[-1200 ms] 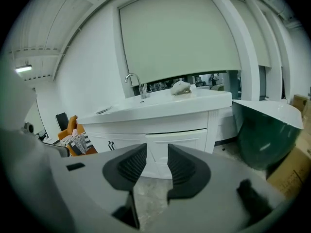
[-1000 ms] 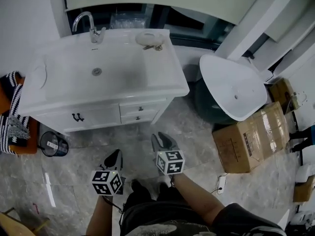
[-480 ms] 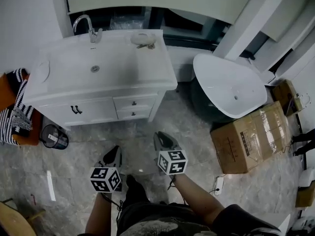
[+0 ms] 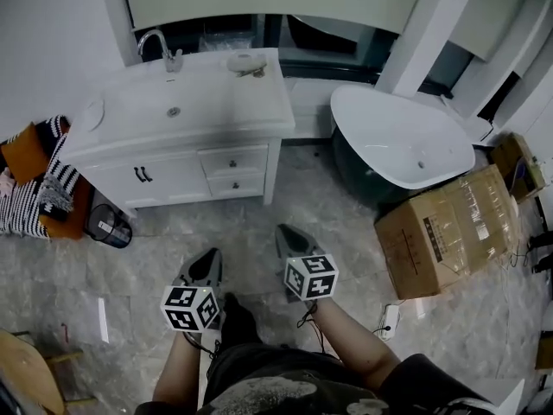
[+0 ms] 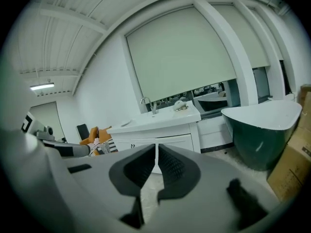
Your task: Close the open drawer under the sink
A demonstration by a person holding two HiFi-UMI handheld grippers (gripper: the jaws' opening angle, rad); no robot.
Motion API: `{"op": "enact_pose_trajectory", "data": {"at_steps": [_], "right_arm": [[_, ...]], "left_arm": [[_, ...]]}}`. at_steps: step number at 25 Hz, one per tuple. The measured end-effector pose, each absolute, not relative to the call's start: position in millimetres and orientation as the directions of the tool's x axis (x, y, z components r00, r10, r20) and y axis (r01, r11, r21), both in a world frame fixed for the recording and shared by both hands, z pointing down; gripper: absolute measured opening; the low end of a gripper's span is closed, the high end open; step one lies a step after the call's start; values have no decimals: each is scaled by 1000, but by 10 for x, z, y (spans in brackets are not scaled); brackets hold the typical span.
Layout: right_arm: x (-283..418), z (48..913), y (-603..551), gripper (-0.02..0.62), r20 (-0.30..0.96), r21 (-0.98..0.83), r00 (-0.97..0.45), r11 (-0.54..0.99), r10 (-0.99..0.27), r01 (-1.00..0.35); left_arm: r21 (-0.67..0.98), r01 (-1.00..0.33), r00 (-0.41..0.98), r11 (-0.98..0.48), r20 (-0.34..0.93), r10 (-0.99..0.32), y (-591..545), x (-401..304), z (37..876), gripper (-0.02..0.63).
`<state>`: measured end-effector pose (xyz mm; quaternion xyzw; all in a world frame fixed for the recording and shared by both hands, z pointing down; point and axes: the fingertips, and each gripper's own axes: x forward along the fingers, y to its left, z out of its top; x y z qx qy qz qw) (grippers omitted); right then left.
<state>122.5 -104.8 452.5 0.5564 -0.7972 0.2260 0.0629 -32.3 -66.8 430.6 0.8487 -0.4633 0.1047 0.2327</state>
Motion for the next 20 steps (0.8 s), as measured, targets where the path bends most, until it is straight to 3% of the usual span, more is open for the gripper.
{"op": "enact_pose_trajectory", "data": {"at_steps": [10,20], "right_arm": [[1565,4389,-14,34,288,-317,-456,366,-842,-875],[1636,4413,802,29,313,-260,-475,406,-822,-876]], "left_arm": [[290,-834,550,-470,358,-755,212,126,4178,15],[260,-846,530,-465,308,-790,1028,227,3976,15]]}}
